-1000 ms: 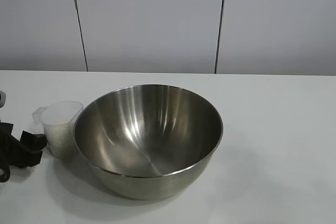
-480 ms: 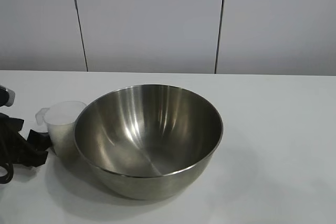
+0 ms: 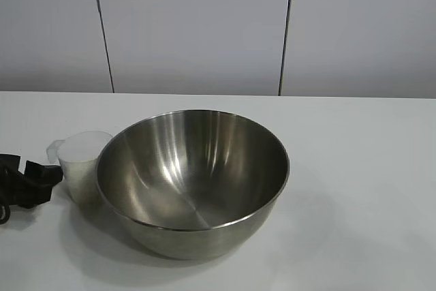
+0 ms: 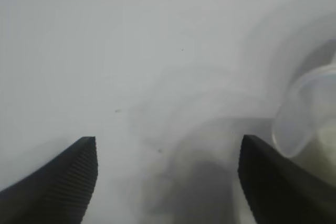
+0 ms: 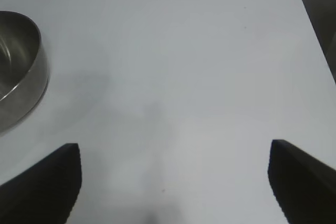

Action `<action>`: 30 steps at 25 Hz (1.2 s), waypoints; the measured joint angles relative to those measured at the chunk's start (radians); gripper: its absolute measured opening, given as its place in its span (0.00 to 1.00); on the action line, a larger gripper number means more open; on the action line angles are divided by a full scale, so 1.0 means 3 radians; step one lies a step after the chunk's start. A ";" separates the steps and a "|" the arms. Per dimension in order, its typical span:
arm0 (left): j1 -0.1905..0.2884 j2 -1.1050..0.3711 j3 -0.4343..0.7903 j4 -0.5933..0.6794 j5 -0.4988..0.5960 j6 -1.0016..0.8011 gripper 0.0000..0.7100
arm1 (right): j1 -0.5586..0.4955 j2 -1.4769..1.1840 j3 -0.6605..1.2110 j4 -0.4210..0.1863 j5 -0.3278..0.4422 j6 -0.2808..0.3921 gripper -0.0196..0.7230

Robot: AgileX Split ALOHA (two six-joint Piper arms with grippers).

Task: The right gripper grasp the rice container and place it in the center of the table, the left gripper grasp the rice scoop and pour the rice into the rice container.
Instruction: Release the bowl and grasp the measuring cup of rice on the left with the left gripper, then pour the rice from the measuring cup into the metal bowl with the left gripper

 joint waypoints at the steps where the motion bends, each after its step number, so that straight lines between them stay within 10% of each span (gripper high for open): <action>1: 0.0000 -0.0014 -0.0017 0.0014 0.0003 -0.0012 0.75 | 0.0000 0.0000 0.0000 0.0000 0.0000 0.0000 0.92; 9: 0.0000 -0.0161 -0.0137 0.0065 0.0013 -0.0066 0.69 | 0.0000 0.0000 0.0000 0.0000 0.0000 0.0007 0.92; 17: 0.0000 -0.0161 -0.0137 0.0081 0.0013 -0.0070 0.07 | 0.0000 0.0000 0.0000 0.0000 0.0000 0.0010 0.92; 30: 0.0000 -0.0256 -0.0137 0.0259 0.0034 -0.0070 0.01 | 0.0000 0.0000 0.0000 0.0000 -0.0004 0.0036 0.92</action>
